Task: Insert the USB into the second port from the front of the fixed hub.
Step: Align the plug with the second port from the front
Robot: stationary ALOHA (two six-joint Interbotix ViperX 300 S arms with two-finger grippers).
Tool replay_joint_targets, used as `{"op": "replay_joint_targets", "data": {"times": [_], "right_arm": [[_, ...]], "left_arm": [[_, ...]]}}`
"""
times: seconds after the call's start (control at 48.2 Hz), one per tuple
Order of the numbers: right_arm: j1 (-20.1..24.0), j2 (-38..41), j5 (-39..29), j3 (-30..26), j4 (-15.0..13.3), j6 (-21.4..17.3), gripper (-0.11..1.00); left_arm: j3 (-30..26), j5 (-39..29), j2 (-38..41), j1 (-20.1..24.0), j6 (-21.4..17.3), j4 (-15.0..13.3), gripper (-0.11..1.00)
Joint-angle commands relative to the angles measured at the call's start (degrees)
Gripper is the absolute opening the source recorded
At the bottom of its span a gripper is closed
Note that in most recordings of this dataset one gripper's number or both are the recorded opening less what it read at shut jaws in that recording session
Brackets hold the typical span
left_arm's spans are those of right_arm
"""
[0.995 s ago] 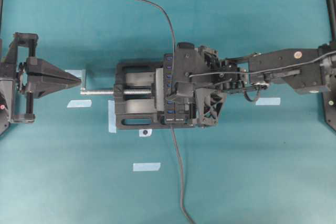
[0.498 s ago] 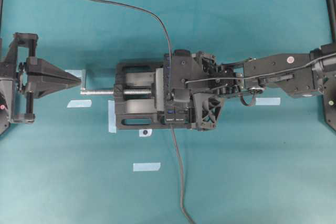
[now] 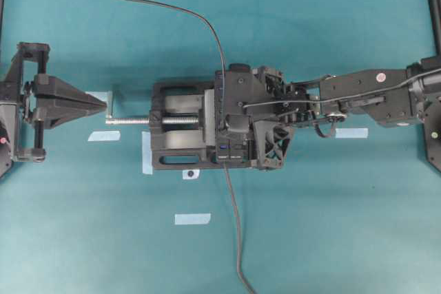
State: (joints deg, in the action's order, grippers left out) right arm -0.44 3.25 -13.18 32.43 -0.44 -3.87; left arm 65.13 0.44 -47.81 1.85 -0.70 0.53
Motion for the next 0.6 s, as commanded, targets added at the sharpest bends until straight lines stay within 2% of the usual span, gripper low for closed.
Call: {"op": "replay_joint_targets", "data": {"times": [0.0, 0.581], "right_arm": [[-0.1, -0.6, 0.1, -0.3, -0.2, -0.2, 0.07], [0.1, -0.9, -1.9, -0.6, -0.1, 0.0, 0.07]], "left_arm": [[-0.6, 0.5, 0.2, 0.1, 0.1, 0.1, 0.00], [-0.4, 0.6, 0.2, 0.1, 0.1, 0.1, 0.00]]}}
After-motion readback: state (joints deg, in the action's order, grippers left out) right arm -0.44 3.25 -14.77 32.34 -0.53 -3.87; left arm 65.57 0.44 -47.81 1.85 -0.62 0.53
